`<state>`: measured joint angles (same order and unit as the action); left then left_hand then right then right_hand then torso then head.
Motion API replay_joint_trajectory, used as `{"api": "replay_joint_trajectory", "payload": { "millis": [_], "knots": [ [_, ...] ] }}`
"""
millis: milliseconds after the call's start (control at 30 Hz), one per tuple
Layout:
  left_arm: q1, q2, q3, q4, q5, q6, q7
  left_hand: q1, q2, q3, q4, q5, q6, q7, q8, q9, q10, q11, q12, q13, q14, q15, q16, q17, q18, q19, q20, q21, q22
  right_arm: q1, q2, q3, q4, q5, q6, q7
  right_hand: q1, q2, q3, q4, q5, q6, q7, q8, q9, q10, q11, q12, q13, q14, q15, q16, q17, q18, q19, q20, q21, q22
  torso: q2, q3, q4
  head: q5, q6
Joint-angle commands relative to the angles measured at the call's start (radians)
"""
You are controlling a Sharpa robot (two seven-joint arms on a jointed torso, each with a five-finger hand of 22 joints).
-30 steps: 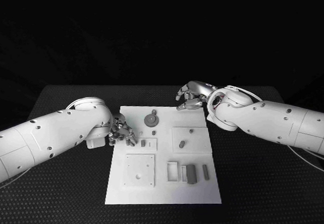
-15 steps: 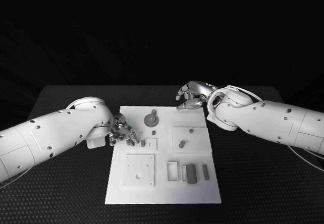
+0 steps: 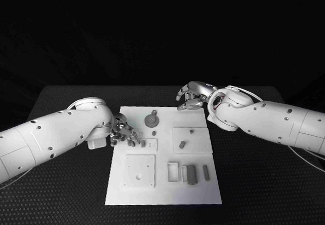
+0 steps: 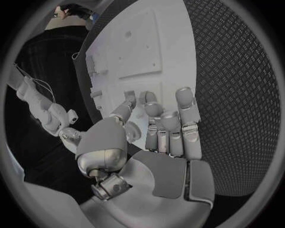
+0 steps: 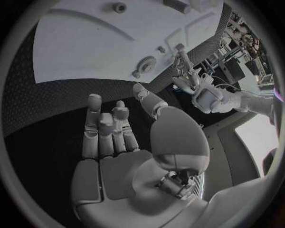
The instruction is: Assemble the parts on the task board
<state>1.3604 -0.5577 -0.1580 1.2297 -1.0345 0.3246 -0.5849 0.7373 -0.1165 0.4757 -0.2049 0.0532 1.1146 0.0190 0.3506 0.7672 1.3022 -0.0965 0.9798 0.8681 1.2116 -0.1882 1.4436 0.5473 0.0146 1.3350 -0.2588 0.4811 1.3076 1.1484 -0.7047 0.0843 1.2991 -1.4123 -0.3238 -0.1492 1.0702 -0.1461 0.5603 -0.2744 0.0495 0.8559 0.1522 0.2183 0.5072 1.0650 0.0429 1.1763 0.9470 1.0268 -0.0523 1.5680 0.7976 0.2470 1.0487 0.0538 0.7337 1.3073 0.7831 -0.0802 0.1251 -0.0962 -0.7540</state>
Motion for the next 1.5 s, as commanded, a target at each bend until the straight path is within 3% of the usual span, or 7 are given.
{"api": "replay_joint_trajectory", "payload": {
  "millis": [33, 967, 1300, 1500],
  "knots": [
    [0.003, 0.004, 0.0, 0.003, -0.01, 0.008, 0.007, 0.008, 0.001, 0.007, 0.001, -0.004, 0.001, 0.001, 0.0, 0.001, 0.0, 0.005, 0.007, 0.001, -0.001, -0.004, 0.0, 0.002, -0.002, 0.006, -0.002, 0.002, 0.019, 0.0, 0.001, 0.0, 0.0, -0.002, 0.009, 0.007, -0.011, -0.002, 0.004, 0.0, 0.0, 0.001, 0.007, -0.003, -0.001, -0.006, 0.003, 0.004, -0.001, 0.002, -0.008, -0.004, -0.002, 0.015, -0.004, 0.002, -0.006, 0.018, 0.0, -0.0003, 0.0001, 0.0, -0.001],
    [0.006, 0.004, 0.0, 0.007, -0.048, 0.043, 0.0, 0.034, 0.021, 0.01, -0.028, -0.004, 0.007, -0.001, 0.005, 0.006, 0.001, 0.003, 0.009, 0.002, -0.001, -0.005, 0.002, 0.004, -0.003, 0.006, -0.001, 0.006, 0.02, -0.001, 0.0, 0.0, 0.002, -0.002, 0.01, 0.007, -0.011, -0.002, 0.004, 0.001, 0.0, 0.001, 0.007, -0.003, -0.001, -0.006, 0.003, 0.005, -0.002, 0.002, -0.008, -0.004, -0.002, 0.015, -0.004, 0.002, -0.006, 0.018, 0.0, -0.0001, 0.0009, -0.002, -0.003],
    [0.006, 0.001, 0.0, 0.007, -0.043, 0.008, 0.008, 0.017, 0.014, 0.003, -0.021, -0.005, 0.006, 0.0, 0.004, 0.007, 0.0, 0.004, 0.008, 0.001, -0.001, -0.005, 0.0, 0.003, -0.004, 0.005, 0.0, 0.005, 0.019, -0.001, 0.001, 0.0, 0.001, -0.002, 0.01, 0.008, -0.011, -0.002, 0.004, 0.001, 0.0, 0.001, 0.007, -0.003, -0.001, -0.006, 0.003, 0.005, -0.002, 0.002, -0.008, -0.004, -0.002, 0.015, -0.004, 0.001, -0.006, 0.018, 0.0, -0.0004, 0.0011, -0.002, -0.001],
    [0.009, -0.011, 0.001, 0.008, 0.019, -0.063, 0.029, -0.016, 0.0, -0.009, -0.002, -0.005, 0.0, 0.001, 0.001, 0.007, -0.002, 0.005, 0.007, 0.001, -0.003, -0.004, -0.001, 0.003, -0.003, 0.004, 0.0, 0.003, 0.018, -0.001, 0.0, 0.0, 0.002, -0.002, 0.008, 0.007, -0.011, -0.002, 0.004, 0.0, 0.0, 0.001, 0.007, -0.003, -0.001, -0.006, 0.003, 0.005, -0.002, 0.002, -0.008, -0.004, -0.002, 0.015, -0.004, 0.001, -0.006, 0.018, -0.001, -0.0009, 0.0019, -0.002, 0.001]
  ]
}}
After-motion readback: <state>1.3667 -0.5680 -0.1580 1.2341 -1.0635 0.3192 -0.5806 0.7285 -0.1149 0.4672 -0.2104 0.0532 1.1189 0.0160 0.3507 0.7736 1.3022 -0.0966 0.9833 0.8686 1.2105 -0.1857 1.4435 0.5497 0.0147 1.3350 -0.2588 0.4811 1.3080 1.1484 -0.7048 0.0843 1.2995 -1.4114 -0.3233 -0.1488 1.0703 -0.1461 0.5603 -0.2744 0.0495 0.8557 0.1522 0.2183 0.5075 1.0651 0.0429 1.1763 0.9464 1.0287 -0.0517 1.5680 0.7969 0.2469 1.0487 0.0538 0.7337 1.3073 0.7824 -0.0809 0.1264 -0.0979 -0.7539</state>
